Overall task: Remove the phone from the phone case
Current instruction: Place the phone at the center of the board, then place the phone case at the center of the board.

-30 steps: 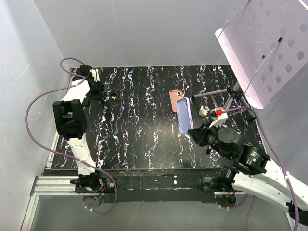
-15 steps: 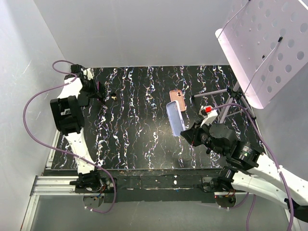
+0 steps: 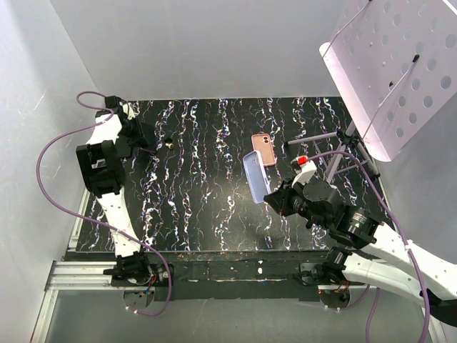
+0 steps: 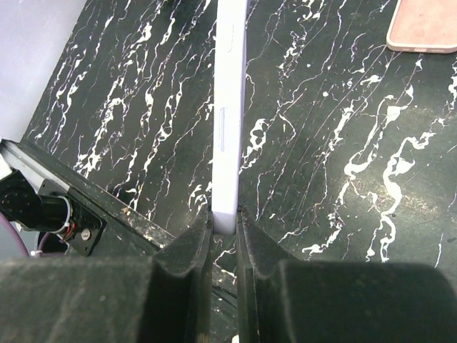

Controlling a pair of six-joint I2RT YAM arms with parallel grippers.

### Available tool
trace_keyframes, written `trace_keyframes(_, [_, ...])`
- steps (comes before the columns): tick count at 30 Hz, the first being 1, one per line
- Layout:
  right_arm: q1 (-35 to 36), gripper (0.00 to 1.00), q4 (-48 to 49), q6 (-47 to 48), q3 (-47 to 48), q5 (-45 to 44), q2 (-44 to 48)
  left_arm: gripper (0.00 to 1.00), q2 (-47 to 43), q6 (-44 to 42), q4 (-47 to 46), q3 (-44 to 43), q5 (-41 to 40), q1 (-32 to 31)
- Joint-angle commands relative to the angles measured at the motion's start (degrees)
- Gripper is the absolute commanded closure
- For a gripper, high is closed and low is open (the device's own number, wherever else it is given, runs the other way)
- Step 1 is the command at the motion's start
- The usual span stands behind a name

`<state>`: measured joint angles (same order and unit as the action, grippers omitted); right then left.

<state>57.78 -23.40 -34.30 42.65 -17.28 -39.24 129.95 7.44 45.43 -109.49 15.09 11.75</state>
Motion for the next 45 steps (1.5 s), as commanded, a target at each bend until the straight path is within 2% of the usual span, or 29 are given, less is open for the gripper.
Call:
trace_keyframes(1, [0.1,0.99,4.4,-0.3,3.2,0.8,-0.5,0.70,2.5,-0.3,2.3,1.9,-6.0,0.9])
trace_keyframes(3, [0.1,0.99,4.5,-0.3,2.9,0.8,-0.8,0.65,2.7,-0.1,2.2,2.1,-6.6,1.1])
trace_keyframes(8, [0.1,0.99,4.8,-1.0,2.3,0.7,-1.6,0.61,2.9,0.4,2.2,1.6,-7.7,1.1])
trace_keyframes(11, [0.1,0.99,4.9,-1.1,2.7,0.6,-2.9,0.52,2.1,0.9,2.2,1.7,-9.5,1.1])
trace_keyframes(16, [-1.0,0.99,2.7,-1.2,4.9,-0.5,-7.1,0.45,-1.3,2.2,1.7,2.7,-12.0,1.1])
trace_keyframes(19, [-4.9,0.99,2.0,-1.0,5.7,1.5,-9.4,0.42,-4.9,3.0,1.0,3.7,-11.1,0.5])
trace_keyframes(25, [-18.2,0.99,3.5,-0.3,6.3,13.2,-14.9,0.38,-14.1,4.0,-0.6,6.2,-8.6,-2.1])
trace_keyframes(29, [-23.8,0.99,3.4,2.3,8.8,16.2,-20.8,0.36,-20.4,4.5,-1.7,7.5,-6.4,-5.2])
trace_keyframes(36, [-26.9,0.99,3.4,8.0,18.6,11.6,-36.5,0.34,-29.5,7.5,-7.0,12.5,1.6,-10.9])
trace_keyframes(37, [-27.4,0.99,3.3,8.6,20.4,11.4,-39.2,0.34,-30.4,7.7,-7.5,12.8,1.1,-14.3])
trace_keyframes(42, [-30.6,0.99,2.3,10.0,28.9,13.7,-49.6,0.34,-32.2,7.1,-9.3,14.7,2.6,-23.9])
trace_keyframes(45, [-31.9,0.99,3.0,11.6,31.0,19.7,-53.0,0.33,-32.8,5.3,-9.4,15.5,-0.6,-27.4])
